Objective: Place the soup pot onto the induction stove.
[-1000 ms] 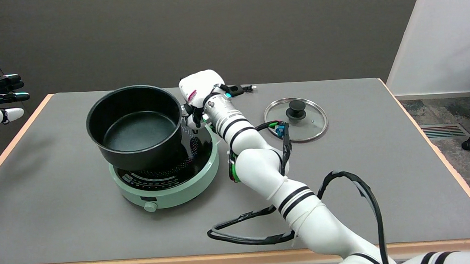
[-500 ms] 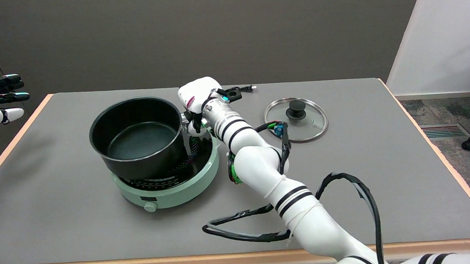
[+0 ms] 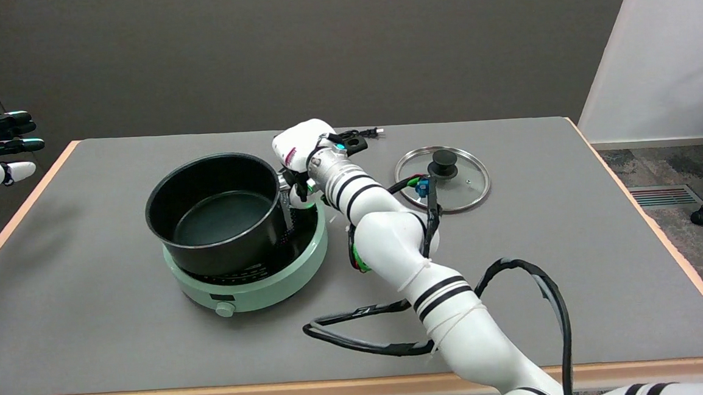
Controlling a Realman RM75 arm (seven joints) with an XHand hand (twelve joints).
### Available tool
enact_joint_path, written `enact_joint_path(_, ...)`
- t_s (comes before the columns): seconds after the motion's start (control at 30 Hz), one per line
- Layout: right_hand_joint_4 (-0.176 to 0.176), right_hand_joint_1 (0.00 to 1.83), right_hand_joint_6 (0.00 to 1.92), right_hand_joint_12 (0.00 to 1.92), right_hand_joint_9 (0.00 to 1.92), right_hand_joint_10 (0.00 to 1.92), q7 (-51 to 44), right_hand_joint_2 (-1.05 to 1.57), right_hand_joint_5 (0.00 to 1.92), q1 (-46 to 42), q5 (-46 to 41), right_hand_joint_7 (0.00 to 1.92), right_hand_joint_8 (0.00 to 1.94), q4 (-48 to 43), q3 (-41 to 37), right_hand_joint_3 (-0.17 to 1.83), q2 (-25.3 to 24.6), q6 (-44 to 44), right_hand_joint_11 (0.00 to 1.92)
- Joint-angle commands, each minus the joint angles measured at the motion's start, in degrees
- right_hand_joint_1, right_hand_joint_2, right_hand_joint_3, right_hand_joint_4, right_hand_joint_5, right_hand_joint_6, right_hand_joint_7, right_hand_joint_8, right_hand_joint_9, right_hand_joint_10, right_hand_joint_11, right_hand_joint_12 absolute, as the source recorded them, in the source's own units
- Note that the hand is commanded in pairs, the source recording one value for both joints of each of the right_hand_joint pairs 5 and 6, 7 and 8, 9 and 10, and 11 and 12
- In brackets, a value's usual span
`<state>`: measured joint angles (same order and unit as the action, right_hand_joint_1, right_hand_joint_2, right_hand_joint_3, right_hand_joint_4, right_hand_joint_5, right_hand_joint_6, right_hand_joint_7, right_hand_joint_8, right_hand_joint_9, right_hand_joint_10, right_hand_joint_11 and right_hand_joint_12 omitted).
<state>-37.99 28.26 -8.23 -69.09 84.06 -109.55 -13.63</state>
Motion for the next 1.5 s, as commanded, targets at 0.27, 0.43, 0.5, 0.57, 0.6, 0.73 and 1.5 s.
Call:
enact_joint_path(0.27,-0.075,0.91,1.85,1.85,1.85,1.85,3.3,1.36,1.85,0.1,4.3,1.85,1.85,-0.8,-1.1,0.75,0.9,-1.6,1.85)
enact_joint_path(0.43,-0.075,0.91,1.85,1.85,1.85,1.85,3.3,1.37,1.85,0.2,4.3,1.85,1.85,-0.7,-0.9,0.75,1.2,-1.5,1.85)
enact_joint_path(0.5,-0.075,0.91,1.85,1.85,1.85,1.85,3.3,1.37,1.85,0.2,4.3,1.85,1.85,-0.7,-0.8,0.75,1.3,-1.4,1.85)
enact_joint_path(0.57,-0.075,0.91,1.85,1.85,1.85,1.85,3.3,1.37,1.85,0.2,4.3,1.85,1.85,-0.7,-0.7,0.74,1.3,-1.4,1.85)
enact_joint_path(0.6,-0.075,0.91,1.85,1.85,1.85,1.85,3.3,1.38,1.85,0.2,4.3,1.85,1.85,-0.7,-0.6,0.73,1.3,-1.4,1.85)
enact_joint_path(0.73,-0.084,0.90,1.77,1.77,1.77,1.77,2.9,1.40,1.77,0.0,4.5,1.77,1.77,-0.9,0.1,0.66,1.3,-1.7,1.77)
enact_joint_path(1.5,0.030,1.01,1.02,1.02,1.02,1.02,2.7,0.59,1.02,-1.2,4.4,1.02,1.02,-3.3,2.7,1.75,2.6,-2.3,1.02)
